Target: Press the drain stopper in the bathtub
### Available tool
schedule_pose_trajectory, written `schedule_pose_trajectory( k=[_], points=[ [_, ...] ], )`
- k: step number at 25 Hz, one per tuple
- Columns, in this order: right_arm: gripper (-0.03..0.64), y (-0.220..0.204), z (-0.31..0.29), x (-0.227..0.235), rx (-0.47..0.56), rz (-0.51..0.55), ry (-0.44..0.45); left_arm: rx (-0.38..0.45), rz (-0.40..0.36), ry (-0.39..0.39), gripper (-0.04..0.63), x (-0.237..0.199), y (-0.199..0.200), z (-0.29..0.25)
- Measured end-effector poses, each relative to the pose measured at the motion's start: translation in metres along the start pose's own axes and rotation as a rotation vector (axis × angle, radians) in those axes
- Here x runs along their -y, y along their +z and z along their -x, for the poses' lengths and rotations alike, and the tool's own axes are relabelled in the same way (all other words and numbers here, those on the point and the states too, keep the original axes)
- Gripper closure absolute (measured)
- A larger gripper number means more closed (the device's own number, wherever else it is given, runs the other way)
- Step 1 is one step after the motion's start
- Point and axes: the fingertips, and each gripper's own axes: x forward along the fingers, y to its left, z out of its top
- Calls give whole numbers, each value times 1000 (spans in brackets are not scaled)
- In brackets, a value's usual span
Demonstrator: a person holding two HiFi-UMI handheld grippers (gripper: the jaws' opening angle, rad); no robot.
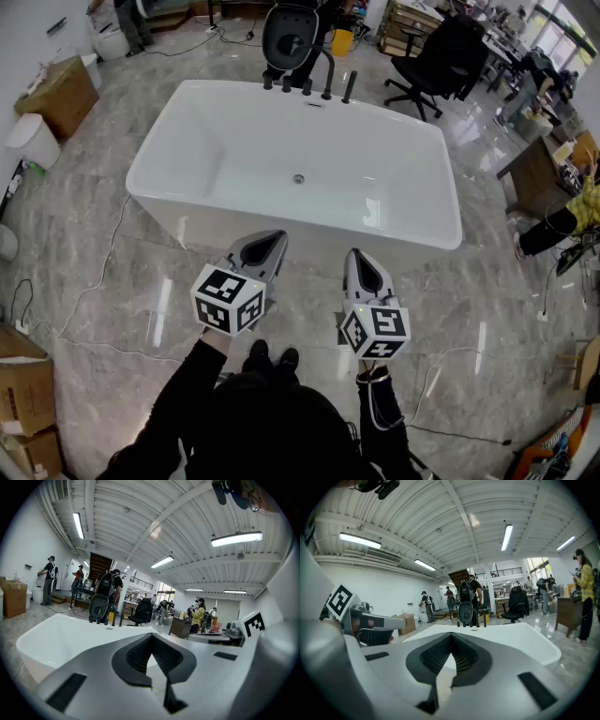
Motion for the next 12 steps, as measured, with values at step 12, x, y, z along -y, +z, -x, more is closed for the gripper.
schedule_pose_trajectory(
  k=[12],
  points=[
    [615,-11,2,0,-11,10,-4,3,11,-16,597,3,-7,-1]
  ],
)
